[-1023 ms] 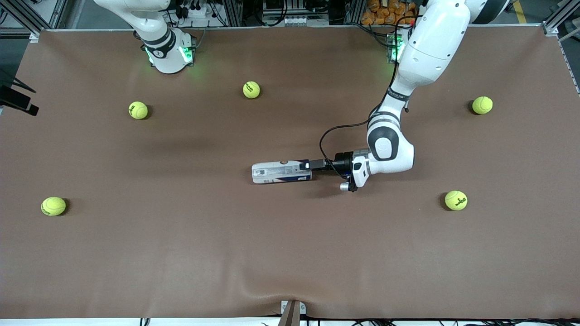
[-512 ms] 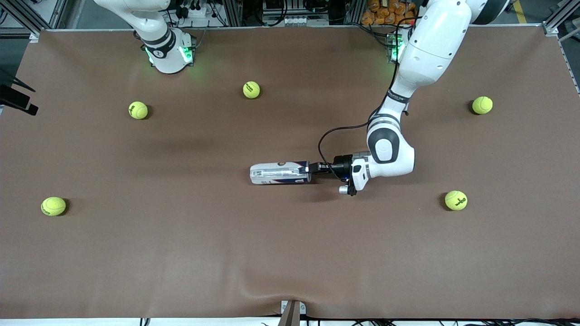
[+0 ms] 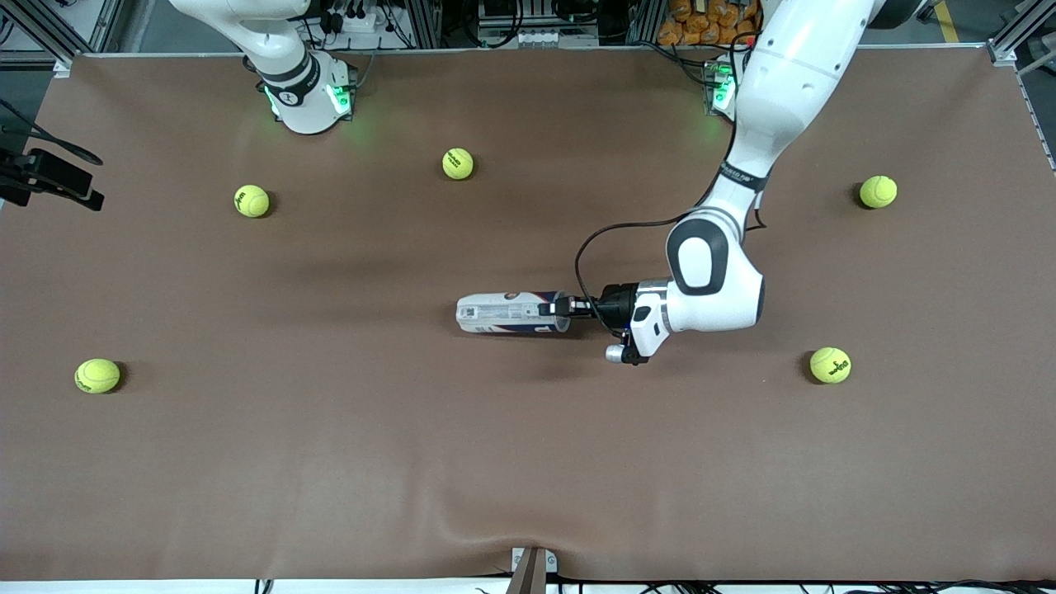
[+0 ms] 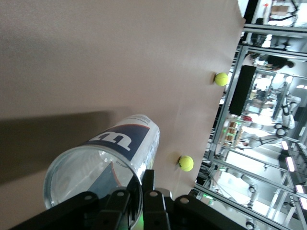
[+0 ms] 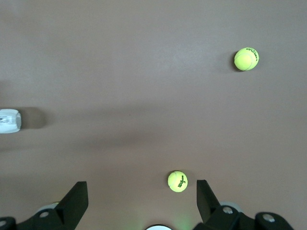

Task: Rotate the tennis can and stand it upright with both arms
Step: 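Lift and rotate the can upright with the left gripper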

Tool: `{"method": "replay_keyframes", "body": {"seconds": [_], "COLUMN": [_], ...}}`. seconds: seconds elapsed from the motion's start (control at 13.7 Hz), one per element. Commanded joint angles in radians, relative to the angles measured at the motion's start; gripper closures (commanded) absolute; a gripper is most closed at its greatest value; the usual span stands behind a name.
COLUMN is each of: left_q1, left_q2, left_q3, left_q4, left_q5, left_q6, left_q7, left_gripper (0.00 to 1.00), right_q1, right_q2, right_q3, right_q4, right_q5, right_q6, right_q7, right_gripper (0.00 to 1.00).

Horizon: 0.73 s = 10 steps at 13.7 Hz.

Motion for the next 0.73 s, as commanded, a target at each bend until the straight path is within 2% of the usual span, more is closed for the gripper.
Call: {"method": "replay_keyframes", "body": {"seconds": [0.0,0.29,0.44,0.66], "left_q1": [-0.018,-0.018,-0.001,0.083], "left_q2": [-0.08,-0.183,-0.243,-0.307], "left_q3": [0.009,0.001,0.01,0.009], "left_q4": [0.013,0.074,0.074,0.074], "left_q5": [0.18,0.607,0.716,0.811], "left_q6": [0.016,-0.01,-0.063,-0.187], "left_q7": [-0.209,-0.57,-0.626,-0.622], "left_gripper": [1.0,1.0,1.0,1.0], "right_q1": [-0.001,-0.001,-0.001,-0.001], "right_q2": [-0.004,0.001,0.001,0.003], "right_q3": [-0.003,-0.003,-0.003,-0.003], "right_q4": [-0.001,-0.001,-0.001,-0.001], "right_q5": [0.002,0.0,0.0,0.0], "right_q6": [0.007,0.012,0.013,0.015], "right_q7": [0.011,0.013,0.011,0.011], "right_gripper": [0.0,0.0,0.0,0.0]}}
